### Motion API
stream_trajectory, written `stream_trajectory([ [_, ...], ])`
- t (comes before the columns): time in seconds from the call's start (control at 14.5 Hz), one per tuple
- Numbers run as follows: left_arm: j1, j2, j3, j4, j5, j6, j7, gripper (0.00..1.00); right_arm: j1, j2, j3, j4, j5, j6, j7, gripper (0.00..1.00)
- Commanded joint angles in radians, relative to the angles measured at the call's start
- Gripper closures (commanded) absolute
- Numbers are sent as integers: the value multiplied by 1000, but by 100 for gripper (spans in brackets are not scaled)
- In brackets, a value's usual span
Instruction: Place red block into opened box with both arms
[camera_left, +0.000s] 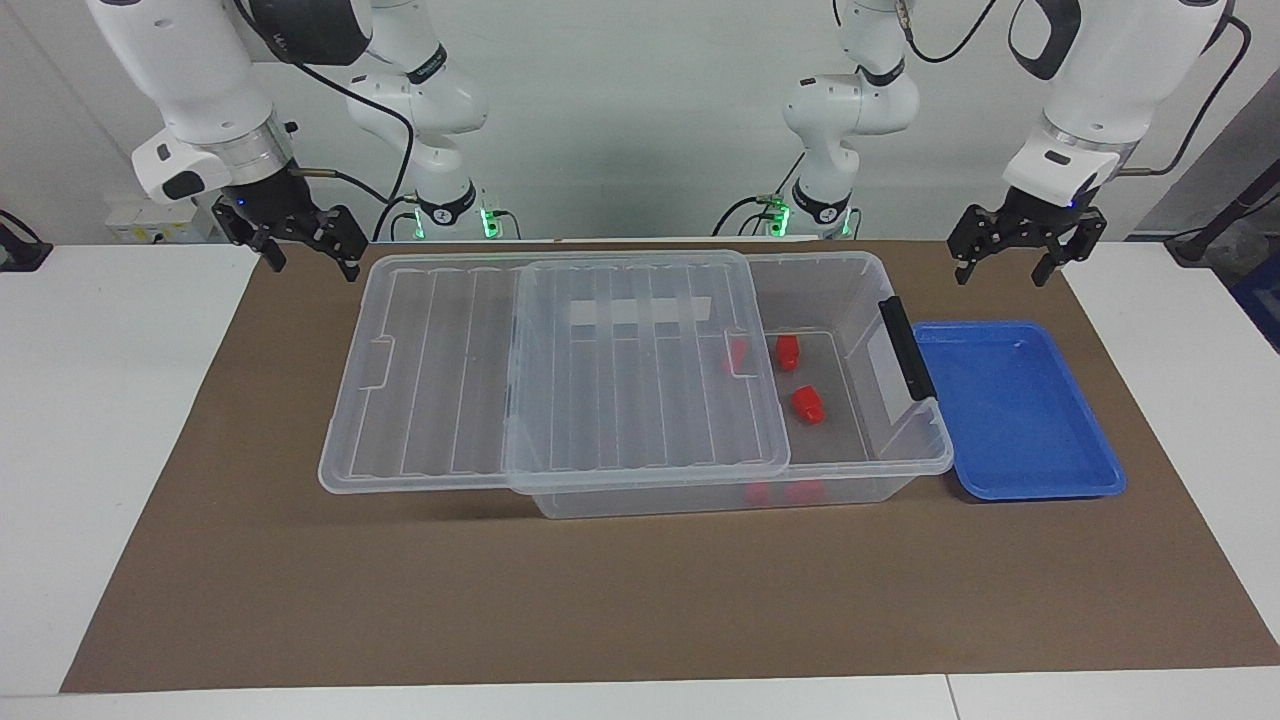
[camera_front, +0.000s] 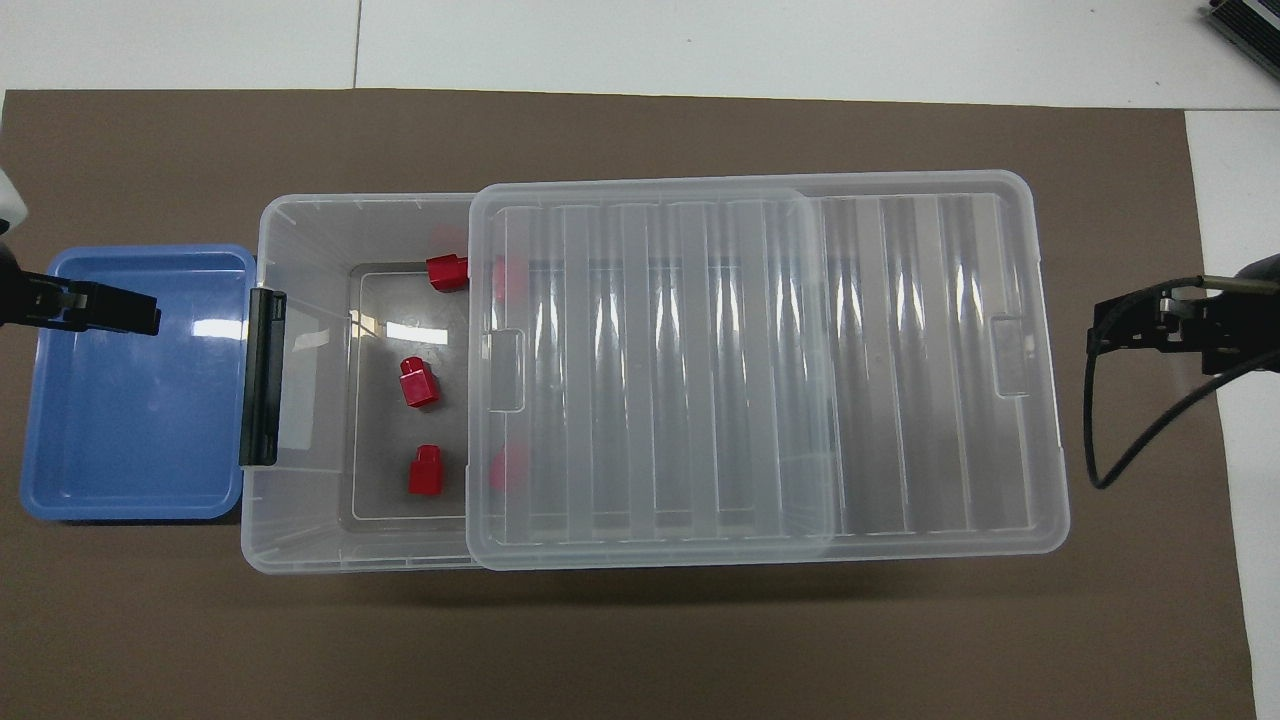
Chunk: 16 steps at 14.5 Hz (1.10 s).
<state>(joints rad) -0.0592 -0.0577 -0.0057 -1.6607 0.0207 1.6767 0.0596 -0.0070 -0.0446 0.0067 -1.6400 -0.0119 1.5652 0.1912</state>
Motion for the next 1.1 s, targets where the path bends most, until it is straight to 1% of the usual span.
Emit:
stream_trajectory([
  [0.0,-16,-13,13,-5,-22,-14,-37,0,-16,5,9,11,7,-16,-18,0],
  [1.03,-1,-22,21,-11,-22,-19,-44,0,-16,5,9,11,6,-16,-18,0],
])
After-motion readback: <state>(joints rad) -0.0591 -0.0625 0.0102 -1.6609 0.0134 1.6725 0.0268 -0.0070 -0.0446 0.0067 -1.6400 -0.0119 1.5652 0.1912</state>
